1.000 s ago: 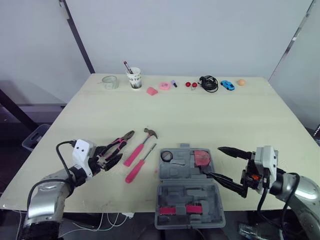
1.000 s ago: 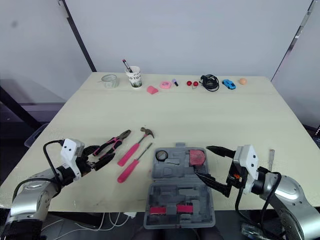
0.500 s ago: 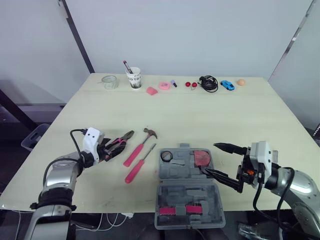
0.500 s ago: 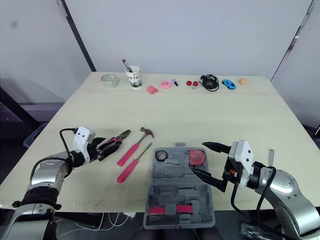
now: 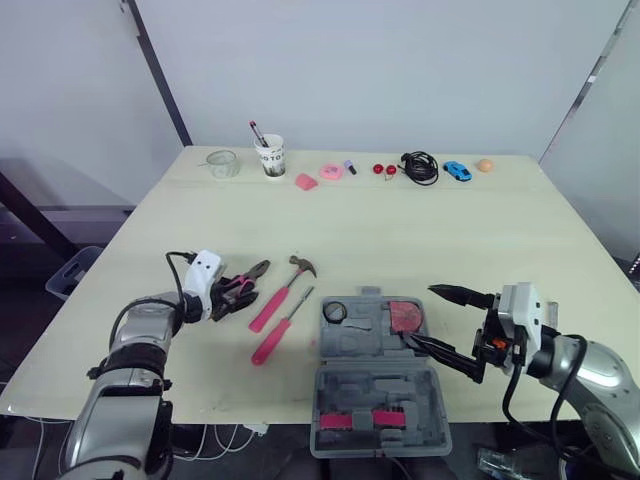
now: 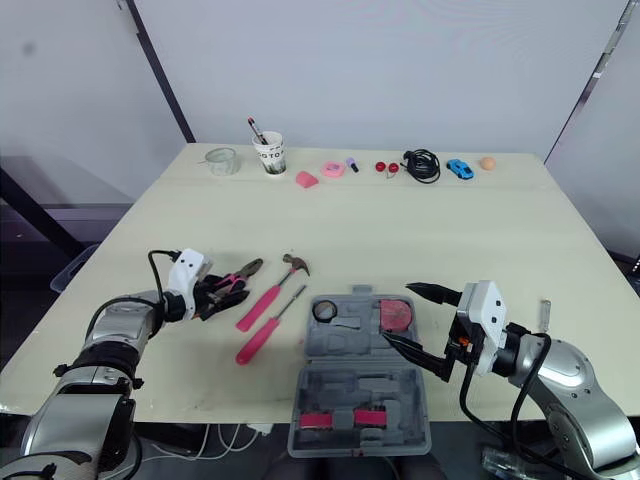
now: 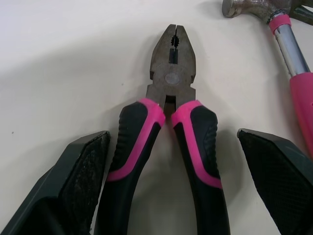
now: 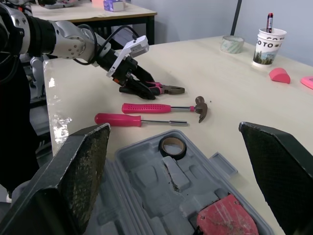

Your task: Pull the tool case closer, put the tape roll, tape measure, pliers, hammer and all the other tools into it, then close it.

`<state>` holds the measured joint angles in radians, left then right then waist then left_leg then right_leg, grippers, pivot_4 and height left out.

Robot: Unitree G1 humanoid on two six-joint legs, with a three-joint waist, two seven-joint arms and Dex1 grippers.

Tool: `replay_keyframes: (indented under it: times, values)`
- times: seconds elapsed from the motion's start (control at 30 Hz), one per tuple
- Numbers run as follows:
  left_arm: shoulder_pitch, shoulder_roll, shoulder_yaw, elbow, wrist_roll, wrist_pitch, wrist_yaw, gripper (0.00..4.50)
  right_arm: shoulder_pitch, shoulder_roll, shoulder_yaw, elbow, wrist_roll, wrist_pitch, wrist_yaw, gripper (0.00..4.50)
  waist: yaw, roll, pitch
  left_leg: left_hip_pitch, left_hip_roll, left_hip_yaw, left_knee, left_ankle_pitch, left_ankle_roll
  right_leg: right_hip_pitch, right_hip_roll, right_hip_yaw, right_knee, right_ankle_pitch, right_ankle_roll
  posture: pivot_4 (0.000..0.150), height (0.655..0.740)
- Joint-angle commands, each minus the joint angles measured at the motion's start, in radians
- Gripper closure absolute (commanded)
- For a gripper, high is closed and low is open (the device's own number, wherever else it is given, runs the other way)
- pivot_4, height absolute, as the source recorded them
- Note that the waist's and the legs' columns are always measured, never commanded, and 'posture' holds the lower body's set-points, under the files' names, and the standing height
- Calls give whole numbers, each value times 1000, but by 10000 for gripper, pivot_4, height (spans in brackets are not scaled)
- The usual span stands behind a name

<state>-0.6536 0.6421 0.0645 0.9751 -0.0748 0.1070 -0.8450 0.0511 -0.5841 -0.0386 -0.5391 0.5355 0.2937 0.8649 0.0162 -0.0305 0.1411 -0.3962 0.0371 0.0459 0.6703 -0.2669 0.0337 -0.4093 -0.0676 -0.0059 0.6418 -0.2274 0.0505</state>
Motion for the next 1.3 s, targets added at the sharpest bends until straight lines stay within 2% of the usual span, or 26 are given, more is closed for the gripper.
replay_keyframes:
  times: [0.03, 0.37, 0.47, 0.53, 0.6, 0.87, 1.2, 1.3]
  values:
    - [-30, -17, -42, 35, 49, -3, 15, 0, 0, 4, -3, -13, -2, -29, 1, 640, 1, 0, 0, 0, 0, 0, 0, 0, 0, 0, 0, 0, 0, 0, 0, 1500, 7400]
    - [-44, -36, -59, 48, 72, 11, 23, 0, 11, -1, -6, -6, -11, -44, 10, 640, 1, 0, 0, 0, 0, 0, 0, 0, 0, 0, 0, 0, 0, 0, 0, 1500, 7400]
    - [-35, -33, -51, 45, 69, 27, 31, 6721, 19, -2, -5, -4, -16, -50, 14, 0, 0, 0, 0, 0, 0, 0, 0, 0, 0, 0, 0, 0, 0, 0, 0, 1500, 7400]
    - [-30, -34, -44, 38, 62, 34, 31, 15862, 22, -1, -1, -1, -20, -55, 15, 0, -1, 0, 0, 0, 0, 0, 0, 0, 0, 0, 0, 0, 0, 0, 0, 1500, 7400]
    - [-29, -32, -43, 31, 63, 39, 37, 20773, 17, 1, 3, 6, -22, -58, 15, 0, -2, 1, 0, 0, 0, 0, 0, 0, 0, 0, 0, 0, 0, 0, 0, 1500, 7400]
    - [-20, 3, -49, -42, 67, 29, 8, 20773, 1, -2, 0, 35, -17, -68, 33, 0, -3, 1, 0, 0, 0, 0, 0, 0, 0, 0, 0, 0, 0, 0, 0, 1500, 7400]
    - [7, 113, -81, -365, 57, 110, -168, 20774, -9, -51, -2, 41, -33, -35, 49, 0, -2, -2, 1, -1, 1, 0, 0, 0, 0, 0, 1, 0, 0, 0, 0, 1500, 7400]
    - [-27, 137, -118, -499, 37, 162, -288, 20774, -68, -61, 10, 36, -26, 50, -1, 0, -3, -2, 1, -1, 1, 0, 0, 0, 0, 0, 1, 0, 0, 0, 0, 1500, 7400]
